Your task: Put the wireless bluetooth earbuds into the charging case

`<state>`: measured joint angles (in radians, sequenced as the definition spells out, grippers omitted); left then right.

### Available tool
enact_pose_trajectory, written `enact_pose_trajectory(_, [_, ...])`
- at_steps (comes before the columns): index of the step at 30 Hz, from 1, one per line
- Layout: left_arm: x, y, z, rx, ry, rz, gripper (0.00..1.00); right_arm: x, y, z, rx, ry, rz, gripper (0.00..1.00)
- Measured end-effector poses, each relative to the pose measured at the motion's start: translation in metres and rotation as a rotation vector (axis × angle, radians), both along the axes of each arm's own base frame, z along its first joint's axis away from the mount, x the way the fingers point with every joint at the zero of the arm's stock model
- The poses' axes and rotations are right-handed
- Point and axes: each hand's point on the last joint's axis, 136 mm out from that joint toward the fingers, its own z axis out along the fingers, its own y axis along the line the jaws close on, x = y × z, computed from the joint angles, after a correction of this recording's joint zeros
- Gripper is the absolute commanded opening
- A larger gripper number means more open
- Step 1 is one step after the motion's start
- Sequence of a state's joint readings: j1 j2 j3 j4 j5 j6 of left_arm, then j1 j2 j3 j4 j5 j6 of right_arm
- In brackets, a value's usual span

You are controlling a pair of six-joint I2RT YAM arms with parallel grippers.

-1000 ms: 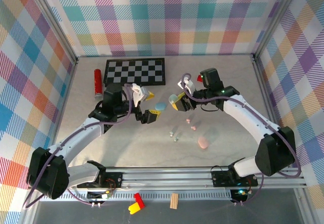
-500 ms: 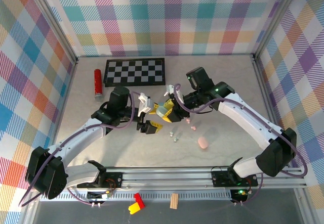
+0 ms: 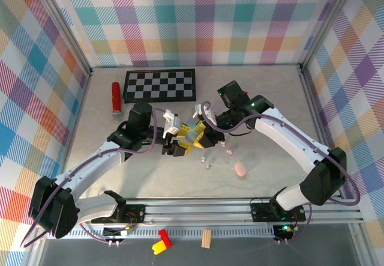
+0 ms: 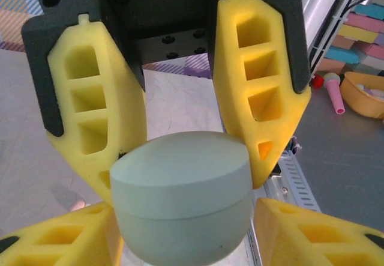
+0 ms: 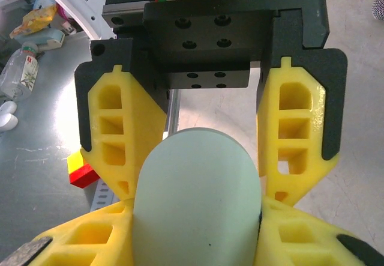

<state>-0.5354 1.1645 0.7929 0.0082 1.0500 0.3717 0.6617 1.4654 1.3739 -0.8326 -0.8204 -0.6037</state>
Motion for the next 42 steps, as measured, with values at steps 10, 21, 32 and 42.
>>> enact_pose_trajectory(10, [0.001,0.000,0.000,0.002,0.041,0.014,0.52,-0.001,0.000,-0.002,-0.004,-0.004,0.010,0.24])
enact_pose_trajectory(21, [0.002,-0.001,-0.004,0.010,0.066,0.013,0.56,-0.002,-0.002,-0.010,-0.029,-0.005,0.024,0.24])
enact_pose_trajectory(32, [0.002,-0.003,-0.006,0.015,0.083,-0.002,0.54,-0.003,-0.004,-0.013,-0.047,-0.007,0.029,0.23])
enact_pose_trajectory(42, [0.002,-0.004,-0.010,0.028,0.110,-0.014,0.56,-0.002,-0.005,-0.017,-0.069,-0.007,0.037,0.23])
